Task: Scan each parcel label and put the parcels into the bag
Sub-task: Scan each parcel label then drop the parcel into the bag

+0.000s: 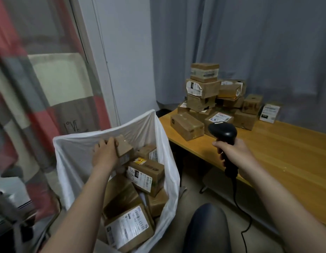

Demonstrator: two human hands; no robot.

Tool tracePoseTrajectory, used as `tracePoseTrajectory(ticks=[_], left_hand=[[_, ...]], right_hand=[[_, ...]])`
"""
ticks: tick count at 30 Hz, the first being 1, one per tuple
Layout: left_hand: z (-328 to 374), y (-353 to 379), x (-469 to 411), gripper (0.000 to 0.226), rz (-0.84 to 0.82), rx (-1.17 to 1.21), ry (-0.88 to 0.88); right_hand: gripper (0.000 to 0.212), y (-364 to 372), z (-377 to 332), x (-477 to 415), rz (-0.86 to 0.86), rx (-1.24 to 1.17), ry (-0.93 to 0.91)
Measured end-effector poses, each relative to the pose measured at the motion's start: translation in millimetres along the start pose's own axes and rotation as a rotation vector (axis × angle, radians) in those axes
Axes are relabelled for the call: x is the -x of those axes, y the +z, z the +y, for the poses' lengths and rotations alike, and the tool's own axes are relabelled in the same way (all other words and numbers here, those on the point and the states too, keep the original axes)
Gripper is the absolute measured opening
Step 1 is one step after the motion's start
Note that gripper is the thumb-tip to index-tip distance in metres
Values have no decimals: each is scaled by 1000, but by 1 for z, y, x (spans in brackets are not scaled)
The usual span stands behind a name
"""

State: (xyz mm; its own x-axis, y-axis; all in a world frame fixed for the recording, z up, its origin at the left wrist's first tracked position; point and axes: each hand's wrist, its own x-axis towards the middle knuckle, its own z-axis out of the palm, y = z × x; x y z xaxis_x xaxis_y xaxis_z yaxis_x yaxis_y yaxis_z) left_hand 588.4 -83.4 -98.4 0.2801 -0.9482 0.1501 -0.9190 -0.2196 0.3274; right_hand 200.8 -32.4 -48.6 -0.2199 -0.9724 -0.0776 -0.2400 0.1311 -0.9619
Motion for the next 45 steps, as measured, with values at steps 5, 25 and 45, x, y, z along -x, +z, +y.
tracePoseTrajectory(ticks=[5,25,45], left_hand=[[-14,18,-5,33,-25,-96,-59],[30,-3,-11,64,-252,-136,-58],[291,63,-25,76,-263,142,513]], right_hand=[[22,10,0,-4,-20,12,17],[21,22,10,-9,-61,-31,43],[23,-93,4,-46,217,-84,-61]])
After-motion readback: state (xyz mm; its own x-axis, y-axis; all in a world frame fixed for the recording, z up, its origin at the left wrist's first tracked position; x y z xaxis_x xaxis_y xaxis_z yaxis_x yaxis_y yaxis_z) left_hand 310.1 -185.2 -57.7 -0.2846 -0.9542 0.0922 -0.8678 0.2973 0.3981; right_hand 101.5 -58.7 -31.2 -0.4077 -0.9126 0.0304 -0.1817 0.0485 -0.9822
